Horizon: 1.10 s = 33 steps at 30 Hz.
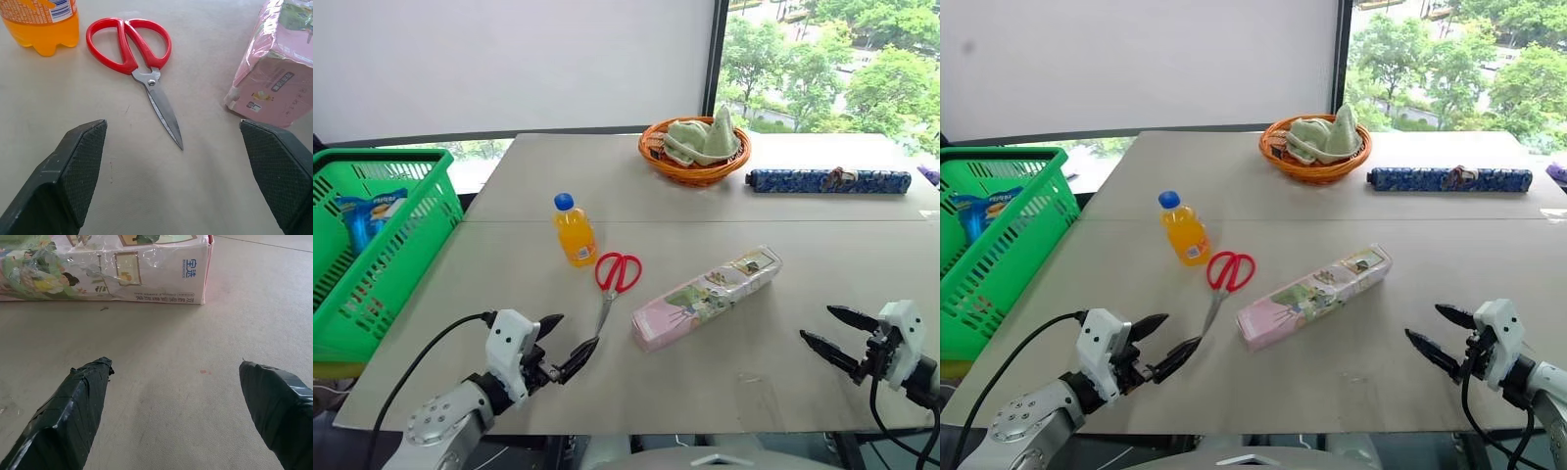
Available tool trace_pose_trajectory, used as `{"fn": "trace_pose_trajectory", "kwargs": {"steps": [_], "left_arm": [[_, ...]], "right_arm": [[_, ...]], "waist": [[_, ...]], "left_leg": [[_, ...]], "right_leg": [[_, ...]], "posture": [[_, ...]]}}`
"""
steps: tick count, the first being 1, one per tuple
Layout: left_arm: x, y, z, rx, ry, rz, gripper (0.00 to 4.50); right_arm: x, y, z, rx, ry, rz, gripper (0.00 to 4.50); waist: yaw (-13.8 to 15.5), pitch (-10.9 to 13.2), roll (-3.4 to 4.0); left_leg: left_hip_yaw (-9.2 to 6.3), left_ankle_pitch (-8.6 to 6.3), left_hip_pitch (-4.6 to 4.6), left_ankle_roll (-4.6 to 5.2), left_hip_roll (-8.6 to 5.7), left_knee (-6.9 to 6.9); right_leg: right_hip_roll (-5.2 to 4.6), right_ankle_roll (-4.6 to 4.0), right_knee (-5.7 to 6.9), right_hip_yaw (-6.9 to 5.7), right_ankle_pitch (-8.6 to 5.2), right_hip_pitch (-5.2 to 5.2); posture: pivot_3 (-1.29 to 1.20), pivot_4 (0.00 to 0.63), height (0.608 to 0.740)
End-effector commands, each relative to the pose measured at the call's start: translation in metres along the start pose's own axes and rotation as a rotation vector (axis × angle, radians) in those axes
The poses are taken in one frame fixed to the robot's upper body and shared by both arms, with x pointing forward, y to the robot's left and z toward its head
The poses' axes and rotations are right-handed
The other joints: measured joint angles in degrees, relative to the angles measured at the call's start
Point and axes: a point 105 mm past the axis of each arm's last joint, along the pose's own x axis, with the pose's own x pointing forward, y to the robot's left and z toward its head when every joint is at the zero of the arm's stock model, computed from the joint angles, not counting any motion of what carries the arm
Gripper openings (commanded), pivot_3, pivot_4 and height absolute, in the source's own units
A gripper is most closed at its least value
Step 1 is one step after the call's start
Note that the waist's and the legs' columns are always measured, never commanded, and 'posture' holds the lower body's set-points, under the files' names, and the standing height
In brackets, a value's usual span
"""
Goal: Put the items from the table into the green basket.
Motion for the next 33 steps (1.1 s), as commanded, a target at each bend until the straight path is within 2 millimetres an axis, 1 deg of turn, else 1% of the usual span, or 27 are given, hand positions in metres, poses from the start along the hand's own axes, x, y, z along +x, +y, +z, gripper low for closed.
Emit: {"fn": "trace_pose_trajectory", "kwargs": {"steps": [1,3,8,12,18,21,22,24,25,28,29,31,33], "left_arm": [[0.002,0.002,0.008,0.029,-0.03,0.003,4.48],[0.005,0.002,0.008,0.022,-0.037,0.007,4.48],[0.01,0.001,0.008,0.016,-0.039,-0.005,4.48],[0.015,0.001,0.006,0.014,-0.037,-0.007,4.48],[0.023,-0.007,0.004,0.004,-0.01,-0.005,4.48],[0.034,-0.015,0.011,-0.004,0.055,-0.012,4.48],[0.036,-0.018,0.013,0.002,0.066,-0.018,4.48],[0.042,-0.022,0.015,0.021,0.126,-0.018,4.48],[0.043,-0.022,0.015,0.031,0.155,-0.008,4.48],[0.045,-0.019,0.009,0.062,0.279,0.041,4.48],[0.046,-0.018,0.01,0.076,0.297,0.054,4.48],[0.05,-0.016,0.016,0.045,0.296,0.087,4.48],[0.051,-0.011,0.018,-0.022,0.311,0.14,4.48]], "right_arm": [[0.002,0.002,0.011,-0.042,-0.037,0.022,4.5],[0.003,0.008,0.012,-0.04,-0.05,0.038,4.5],[0.001,0.014,0.014,-0.026,-0.067,0.062,4.5],[0.0,0.016,0.015,-0.029,-0.073,0.074,4.5],[-0.002,0.018,0.021,-0.05,-0.101,0.087,4.5],[-0.001,0.033,0.047,-0.091,-0.148,0.213,4.5],[0.0,0.037,0.052,-0.094,-0.156,0.243,4.5],[0.0,0.049,0.073,-0.125,-0.172,0.335,4.5],[0.0,0.054,0.079,-0.138,-0.172,0.369,4.5],[0.0,0.074,0.103,-0.21,-0.163,0.493,4.5],[0.0,0.08,0.11,-0.223,-0.165,0.526,4.5],[0.0,0.09,0.12,-0.239,-0.165,0.576,4.5],[0.001,0.097,0.128,-0.286,-0.157,0.609,4.5]], "waist": [[-0.01,0.0,0.0],[0.03,-0.01,0.0],[0.0,-0.01,0.0],[-0.03,-0.01,0.01],[-0.03,-0.01,0.01],[-0.05,0.02,0.1],[-0.05,0.02,0.11],[-0.05,0.03,0.1],[-0.11,0.03,0.09],[-0.15,0.03,0.03],[-0.16,0.11,0.01],[-0.09,0.14,-0.11],[0.0,0.24,-0.2]], "left_leg": [[0.0,0.0,0.0,0.0,0.0,0.0],[0.0,0.0,0.0,0.0,0.0,0.0],[0.01,0.0,0.0,0.0,0.0,0.0],[0.01,0.0,0.01,0.0,0.0,0.0],[0.01,0.0,0.01,0.0,-0.01,0.0],[0.0,0.01,0.02,0.0,0.0,0.01],[0.0,0.01,0.02,0.01,0.0,0.02],[-0.01,0.02,0.03,0.03,0.0,0.04],[-0.01,0.11,0.03,0.18,-0.01,0.05],[-0.04,0.15,0.06,0.25,0.01,0.05],[-0.05,0.15,0.07,0.25,0.0,0.05],[-0.09,0.16,0.06,0.25,0.01,0.04],[-0.13,0.16,0.04,0.25,0.0,0.05]], "right_leg": [[0.0,0.0,0.0,0.0,0.0,0.0],[0.0,0.0,0.0,0.0,0.0,0.0],[0.01,0.14,0.0,0.0,0.08,0.01],[0.01,0.14,0.0,0.0,0.08,0.01],[0.0,0.15,0.01,0.0,0.08,0.02],[0.01,0.15,0.02,0.0,0.09,0.02],[0.01,0.16,0.03,0.0,0.09,0.02],[0.03,0.17,0.05,0.0,0.09,0.04],[0.04,0.18,0.05,0.0,0.1,0.06],[0.1,0.18,0.04,0.01,0.1,0.14],[0.1,0.18,0.04,0.02,0.1,0.14],[0.14,0.18,0.03,0.02,0.1,0.14],[0.14,0.19,0.02,0.02,0.1,0.17]], "posture": [[-0.14,0.0,0.74],[-0.14,0.0,0.74],[-0.15,0.0,0.74],[-0.16,0.0,0.74],[-0.16,0.0,0.74],[-0.17,0.0,0.74],[-0.17,0.0,0.74],[-0.17,0.0,0.74],[-0.17,0.0,0.74],[-0.18,0.0,0.74],[-0.18,0.0,0.74],[-0.19,0.0,0.74],[-0.19,0.0,0.74]]}}
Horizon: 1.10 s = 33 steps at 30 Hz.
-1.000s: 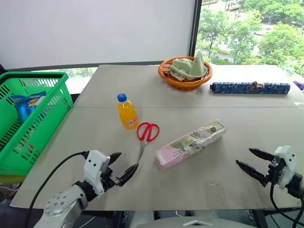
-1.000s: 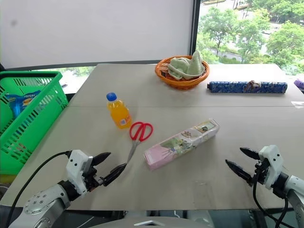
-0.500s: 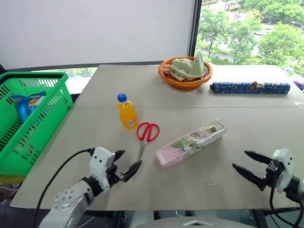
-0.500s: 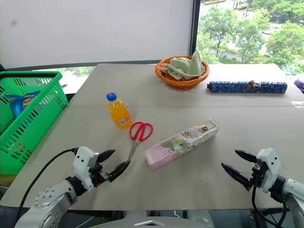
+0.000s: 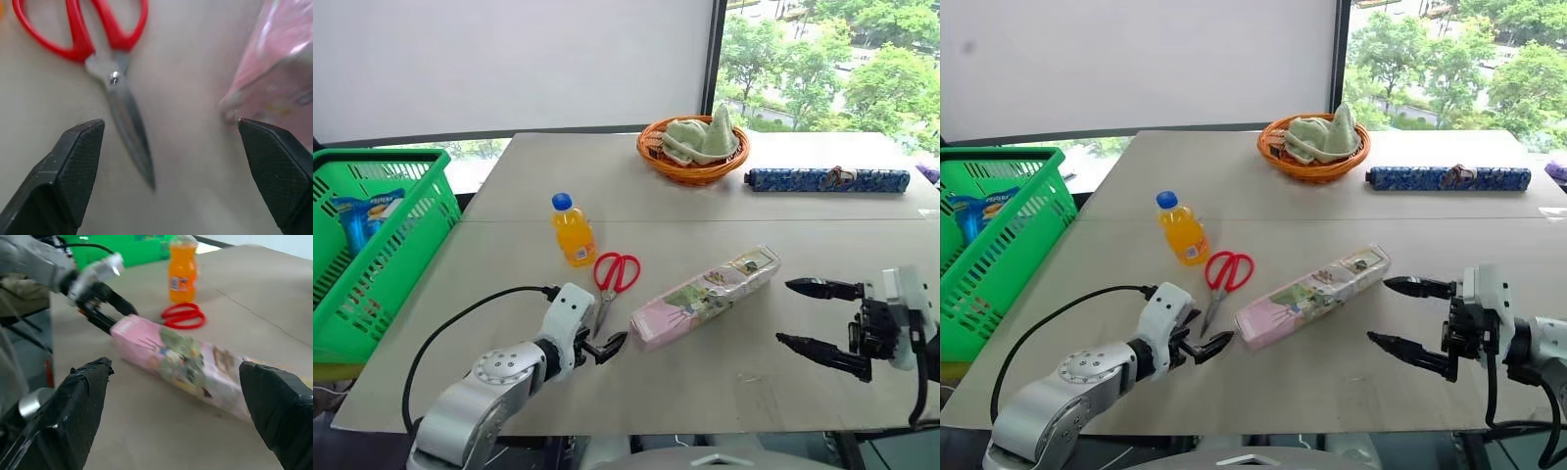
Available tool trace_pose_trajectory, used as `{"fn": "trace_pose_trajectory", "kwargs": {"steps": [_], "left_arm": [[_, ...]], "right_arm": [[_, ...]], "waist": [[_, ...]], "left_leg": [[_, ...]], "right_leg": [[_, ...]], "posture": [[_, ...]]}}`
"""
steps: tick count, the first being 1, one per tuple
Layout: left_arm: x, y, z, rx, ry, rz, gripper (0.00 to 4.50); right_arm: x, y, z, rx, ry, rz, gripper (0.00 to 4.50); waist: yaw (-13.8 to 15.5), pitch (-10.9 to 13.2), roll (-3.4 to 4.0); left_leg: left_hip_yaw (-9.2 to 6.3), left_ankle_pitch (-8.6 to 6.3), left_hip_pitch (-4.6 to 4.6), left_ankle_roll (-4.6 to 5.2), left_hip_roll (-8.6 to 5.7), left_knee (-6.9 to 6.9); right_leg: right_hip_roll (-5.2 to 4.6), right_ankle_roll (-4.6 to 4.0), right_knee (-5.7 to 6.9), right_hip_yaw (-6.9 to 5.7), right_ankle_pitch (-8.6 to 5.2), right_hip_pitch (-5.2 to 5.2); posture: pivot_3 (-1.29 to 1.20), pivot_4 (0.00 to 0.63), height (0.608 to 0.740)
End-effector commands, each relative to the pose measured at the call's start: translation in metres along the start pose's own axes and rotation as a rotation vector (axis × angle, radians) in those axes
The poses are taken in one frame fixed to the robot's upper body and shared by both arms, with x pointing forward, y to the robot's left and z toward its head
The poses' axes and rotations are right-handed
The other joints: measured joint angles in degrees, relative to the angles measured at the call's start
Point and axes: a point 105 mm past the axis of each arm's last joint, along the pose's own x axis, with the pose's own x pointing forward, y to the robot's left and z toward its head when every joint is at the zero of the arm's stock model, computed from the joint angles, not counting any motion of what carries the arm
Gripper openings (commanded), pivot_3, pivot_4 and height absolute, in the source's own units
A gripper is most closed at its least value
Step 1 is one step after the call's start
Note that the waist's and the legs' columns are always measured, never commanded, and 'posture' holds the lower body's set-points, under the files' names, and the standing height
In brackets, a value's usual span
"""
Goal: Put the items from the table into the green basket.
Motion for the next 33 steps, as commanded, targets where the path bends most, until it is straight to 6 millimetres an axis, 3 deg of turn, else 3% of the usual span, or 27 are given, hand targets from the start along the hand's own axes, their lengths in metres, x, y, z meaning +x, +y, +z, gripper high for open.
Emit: {"fn": "trace_pose_trajectory", "kwargs": {"steps": [1,6,10,13,18,19,23,27,33], "left_arm": [[-0.004,0.006,0.01,-0.077,0.01,0.079,4.48],[0.002,-0.004,-0.003,-0.169,0.097,0.049,4.48],[0.011,-0.01,-0.005,-0.2,0.131,0.035,4.48],[0.014,-0.003,-0.009,-0.235,0.167,0.083,4.48],[0.014,0.002,-0.017,-0.284,0.223,0.128,2.45],[0.014,0.001,-0.018,-0.278,0.227,0.128,1.8],[0.013,-0.001,-0.021,-0.277,0.235,0.126,0.06],[0.013,-0.002,-0.013,-0.271,0.189,0.114,0.04],[0.015,0.007,0.026,-0.186,-0.033,0.136,0.04]], "right_arm": [[0.008,0.009,0.024,-0.088,-0.004,0.069,4.5],[0.014,0.004,0.039,-0.147,-0.023,0.047,4.5],[0.011,-0.002,0.035,-0.169,0.012,0.02,4.5],[0.007,-0.008,0.033,-0.181,0.019,-0.007,4.5],[0.01,-0.008,0.036,-0.178,-0.003,-0.005,4.5],[0.011,-0.008,0.037,-0.175,-0.01,-0.007,4.5],[0.011,-0.009,0.038,-0.177,-0.014,-0.015,4.5],[0.012,-0.011,0.039,-0.176,-0.018,-0.018,4.5],[0.015,-0.014,0.041,-0.171,-0.033,-0.022,4.5]], "waist": [[0.08,0.07,-0.13],[-0.09,0.13,-0.4],[0.06,0.09,-0.33],[0.18,0.07,-0.31],[0.0,0.09,-0.25],[-0.05,0.07,-0.23],[0.01,0.04,-0.19],[0.01,0.02,-0.16],[0.35,0.11,-0.18]], "left_leg": [[-0.01,0.0,-0.01,0.0,0.0,0.01],[-0.01,0.0,0.0,0.0,0.0,0.05],[-0.02,0.0,0.11,-0.01,-0.01,0.06],[-0.04,0.0,0.21,0.0,-0.04,0.06],[-0.02,-0.13,0.78,-0.22,-0.04,0.0],[-0.03,-0.15,0.81,-0.25,-0.03,0.0],[-0.02,-0.16,0.78,-0.26,-0.04,-0.02],[-0.02,-0.16,0.78,-0.26,-0.04,-0.07],[-0.04,-0.16,0.76,-0.27,-0.04,-0.1]], "right_leg": [[0.0,0.01,-0.01,0.0,0.0,0.01],[0.02,0.01,-0.02,0.01,0.0,0.03],[0.02,0.01,-0.03,0.01,0.0,0.16],[0.0,0.01,-0.05,0.01,0.0,0.27],[-0.03,-0.02,-0.1,0.01,-0.01,0.77],[-0.02,-0.02,-0.1,0.01,-0.01,0.77],[-0.04,-0.02,-0.16,0.03,-0.01,0.78],[-0.04,-0.02,-0.23,0.03,-0.01,0.78],[-0.05,-0.04,-0.27,0.03,-0.01,0.77]], "posture": [[-0.19,0.0,0.74],[-0.19,0.0,0.74],[-0.18,0.0,0.74],[-0.19,0.0,0.74],[-0.19,0.0,0.74],[-0.19,0.0,0.74],[-0.19,0.0,0.74],[-0.19,0.0,0.74],[-0.18,0.0,0.74]]}}
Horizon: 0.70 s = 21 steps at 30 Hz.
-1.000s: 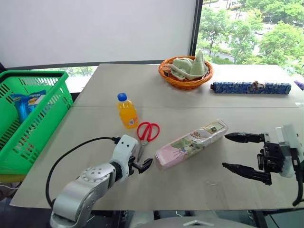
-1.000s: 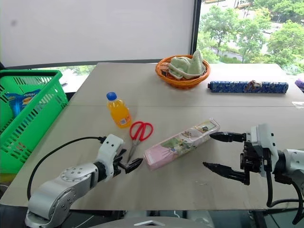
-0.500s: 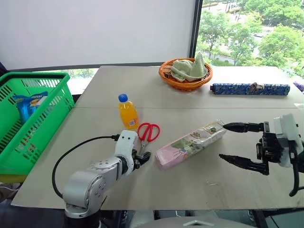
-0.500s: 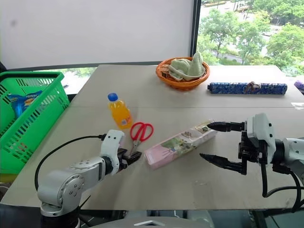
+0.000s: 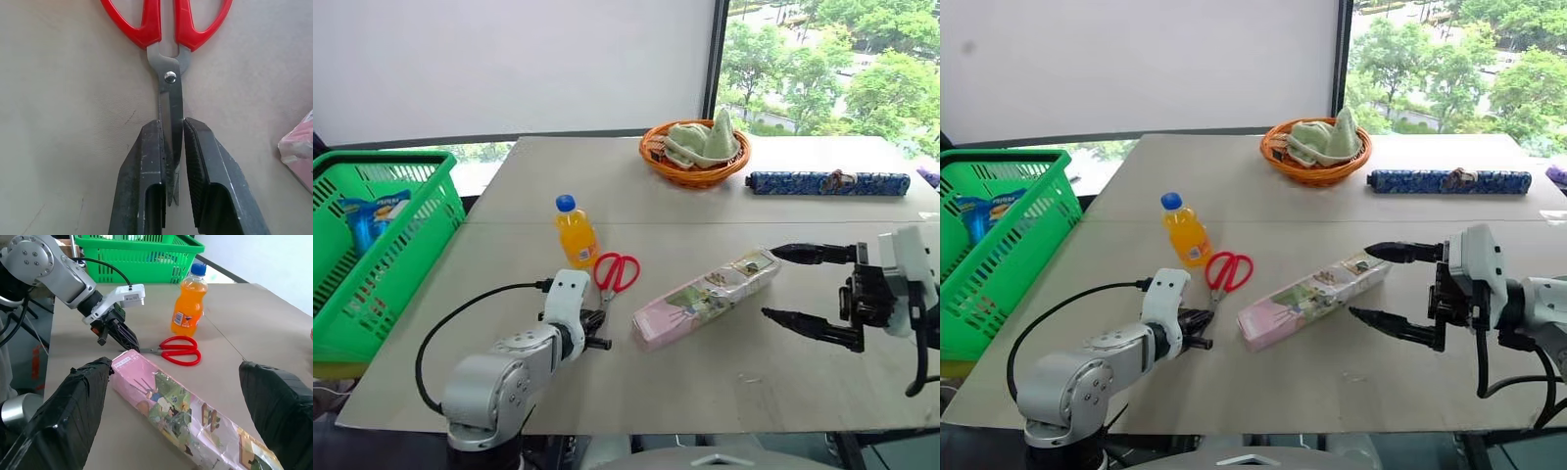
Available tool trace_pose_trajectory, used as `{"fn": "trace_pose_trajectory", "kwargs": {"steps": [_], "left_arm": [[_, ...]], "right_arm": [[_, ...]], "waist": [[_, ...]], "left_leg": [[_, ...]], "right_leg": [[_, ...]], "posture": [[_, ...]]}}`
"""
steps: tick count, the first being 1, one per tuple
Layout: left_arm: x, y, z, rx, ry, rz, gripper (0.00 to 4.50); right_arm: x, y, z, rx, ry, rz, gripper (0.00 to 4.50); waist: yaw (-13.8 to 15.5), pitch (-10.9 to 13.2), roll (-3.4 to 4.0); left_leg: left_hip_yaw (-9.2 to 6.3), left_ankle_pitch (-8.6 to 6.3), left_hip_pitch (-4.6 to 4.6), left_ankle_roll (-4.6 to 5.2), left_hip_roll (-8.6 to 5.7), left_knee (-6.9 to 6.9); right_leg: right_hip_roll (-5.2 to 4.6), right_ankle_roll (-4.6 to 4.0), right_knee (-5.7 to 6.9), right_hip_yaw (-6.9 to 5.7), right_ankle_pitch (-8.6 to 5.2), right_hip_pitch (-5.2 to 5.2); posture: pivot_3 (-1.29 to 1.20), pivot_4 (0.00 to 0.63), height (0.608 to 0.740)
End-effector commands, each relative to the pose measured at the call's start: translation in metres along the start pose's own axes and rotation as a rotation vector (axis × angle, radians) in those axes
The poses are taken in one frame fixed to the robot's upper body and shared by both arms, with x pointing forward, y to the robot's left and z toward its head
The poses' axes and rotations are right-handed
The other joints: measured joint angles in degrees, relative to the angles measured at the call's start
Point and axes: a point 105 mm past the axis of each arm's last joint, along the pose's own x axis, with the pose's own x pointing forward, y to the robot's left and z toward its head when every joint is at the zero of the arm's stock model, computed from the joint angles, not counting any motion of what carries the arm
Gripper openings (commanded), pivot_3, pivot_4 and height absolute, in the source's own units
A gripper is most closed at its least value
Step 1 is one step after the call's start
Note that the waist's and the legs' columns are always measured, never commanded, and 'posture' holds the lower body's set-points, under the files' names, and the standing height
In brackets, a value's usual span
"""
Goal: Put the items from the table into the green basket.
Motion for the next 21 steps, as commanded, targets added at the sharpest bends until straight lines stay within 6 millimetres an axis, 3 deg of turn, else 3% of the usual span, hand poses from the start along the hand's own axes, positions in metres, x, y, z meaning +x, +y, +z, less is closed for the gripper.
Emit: {"fn": "trace_pose_trajectory", "kwargs": {"steps": [1,3,12,21], "left_arm": [[0.0,-0.009,0.028,0.058,-0.16,-0.047,0.04],[-0.004,-0.017,0.046,0.096,-0.269,-0.087,0.04],[-0.025,-0.056,0.083,0.224,-0.524,-0.31,0.04],[-0.036,-0.056,0.135,0.257,-0.725,-0.284,0.04]], "right_arm": [[0.002,-0.003,0.008,-0.017,-0.033,-0.01,4.5],[0.002,-0.004,0.008,-0.016,-0.037,-0.012,4.5],[0.003,-0.013,0.017,-0.023,-0.079,-0.054,4.5],[0.005,-0.018,0.026,-0.042,-0.116,-0.089,4.5]], "waist": [[0.14,0.05,-0.02],[0.03,0.26,-0.3],[-0.22,0.38,-0.2],[-0.23,0.4,-0.18]], "left_leg": [[0.0,0.0,0.0,0.0,-0.01,0.0],[0.02,0.0,-0.02,0.0,-0.01,0.01],[0.02,0.08,-0.47,0.33,0.01,-0.07],[-0.02,0.09,-0.63,0.36,-0.01,-0.04]], "right_leg": [[-0.02,-0.01,0.0,0.0,0.0,0.0],[-0.04,-0.17,0.0,0.0,-0.08,-0.02],[0.03,0.02,-0.42,-0.02,0.03,-0.25],[0.06,0.14,-0.6,-0.09,0.1,-0.26]], "posture": [[-0.18,0.0,0.74],[-0.18,0.0,0.74],[-0.19,0.0,0.74],[-0.2,0.0,0.74]]}}
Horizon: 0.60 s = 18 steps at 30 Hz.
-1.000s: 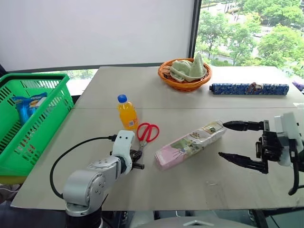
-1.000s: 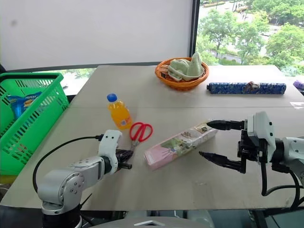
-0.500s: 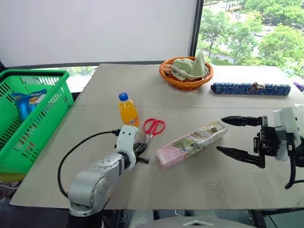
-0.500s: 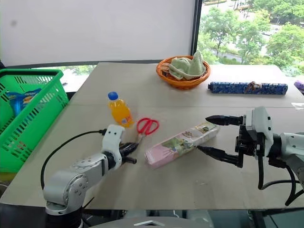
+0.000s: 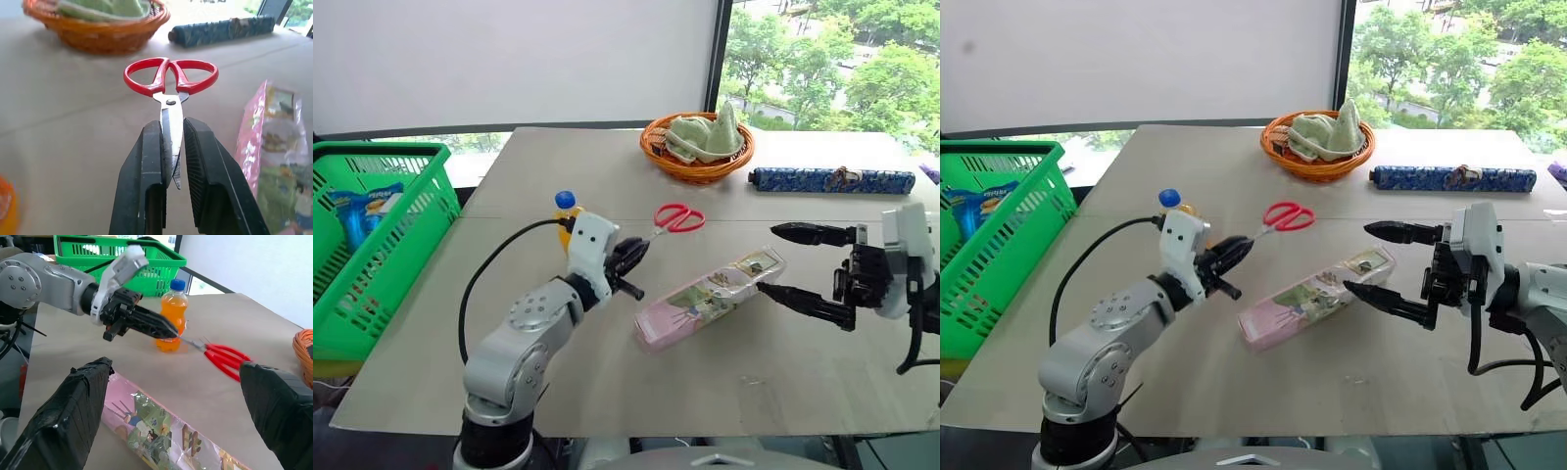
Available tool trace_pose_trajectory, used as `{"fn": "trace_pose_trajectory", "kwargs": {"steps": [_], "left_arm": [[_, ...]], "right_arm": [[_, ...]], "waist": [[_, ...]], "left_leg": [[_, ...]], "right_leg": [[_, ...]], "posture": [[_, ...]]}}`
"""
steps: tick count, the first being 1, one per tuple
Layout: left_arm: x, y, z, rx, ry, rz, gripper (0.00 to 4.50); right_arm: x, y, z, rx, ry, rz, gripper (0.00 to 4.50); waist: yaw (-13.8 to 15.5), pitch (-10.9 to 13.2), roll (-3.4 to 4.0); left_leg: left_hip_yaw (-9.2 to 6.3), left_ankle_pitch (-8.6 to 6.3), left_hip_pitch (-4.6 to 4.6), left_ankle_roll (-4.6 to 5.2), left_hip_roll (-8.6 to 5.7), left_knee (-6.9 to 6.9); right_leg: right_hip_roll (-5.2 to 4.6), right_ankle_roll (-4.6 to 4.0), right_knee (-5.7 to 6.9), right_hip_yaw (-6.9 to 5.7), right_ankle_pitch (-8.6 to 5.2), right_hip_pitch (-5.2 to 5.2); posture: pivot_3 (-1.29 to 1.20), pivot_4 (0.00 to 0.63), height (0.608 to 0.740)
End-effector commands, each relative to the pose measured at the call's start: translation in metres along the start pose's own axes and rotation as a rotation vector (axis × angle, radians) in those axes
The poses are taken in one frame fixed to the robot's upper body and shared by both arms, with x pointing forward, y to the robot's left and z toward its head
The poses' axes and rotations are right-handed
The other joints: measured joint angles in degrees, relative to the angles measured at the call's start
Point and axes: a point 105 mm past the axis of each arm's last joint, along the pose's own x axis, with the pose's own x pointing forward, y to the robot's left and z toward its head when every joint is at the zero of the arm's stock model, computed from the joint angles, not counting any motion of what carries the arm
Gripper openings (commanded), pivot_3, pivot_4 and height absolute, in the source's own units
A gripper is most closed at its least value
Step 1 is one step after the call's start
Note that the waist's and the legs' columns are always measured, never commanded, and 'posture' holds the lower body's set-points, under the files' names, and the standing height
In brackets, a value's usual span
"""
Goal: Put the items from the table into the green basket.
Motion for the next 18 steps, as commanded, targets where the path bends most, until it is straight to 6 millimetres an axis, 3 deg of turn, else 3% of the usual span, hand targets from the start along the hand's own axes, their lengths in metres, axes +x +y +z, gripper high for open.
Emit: {"fn": "trace_pose_trajectory", "kwargs": {"steps": [1,6,10,14,18], "left_arm": [[0.006,0.006,0.029,0.038,-0.11,0.018,0.04],[0.03,0.023,0.078,0.091,-0.228,0.036,0.04],[0.054,0.045,0.131,0.135,-0.312,0.103,0.04],[0.064,0.084,0.164,0.063,-0.335,0.238,0.04],[0.059,0.128,0.199,0.103,-0.403,0.337,0.04]], "right_arm": [[0.001,-0.004,0.013,-0.037,-0.043,-0.025,4.5],[0.002,-0.025,0.029,-0.085,-0.122,-0.127,4.5],[0.001,-0.049,0.05,-0.127,-0.204,-0.251,4.5],[0.005,-0.067,0.06,-0.105,-0.225,-0.364,4.5],[0.012,-0.076,0.067,-0.028,-0.278,-0.406,4.5]], "waist": [[-0.02,0.0,0.0],[-0.04,0.03,-0.01],[-0.19,0.37,-0.01],[-0.44,0.4,0.07],[-1.5,0.42,0.08]], "left_leg": [[0.0,0.0,0.0,0.0,0.0,0.02],[-0.03,0.01,-0.04,0.01,0.0,0.14],[0.0,0.06,-0.13,-0.07,-0.01,0.24],[-0.04,0.05,-0.34,-0.04,0.01,0.43],[0.04,0.03,-0.34,-0.02,0.01,0.38]], "right_leg": [[0.01,0.02,0.01,0.0,0.01,0.0],[0.07,0.15,0.04,0.0,0.09,0.01],[0.09,0.2,0.04,0.06,0.11,-0.02],[0.12,0.31,0.02,0.01,0.18,-0.11],[0.09,0.32,0.04,0.08,0.18,-0.17]], "posture": [[-0.2,0.0,0.74],[-0.2,0.0,0.74],[-0.21,0.0,0.74],[-0.21,0.0,0.74],[-0.2,0.0,0.74]]}}
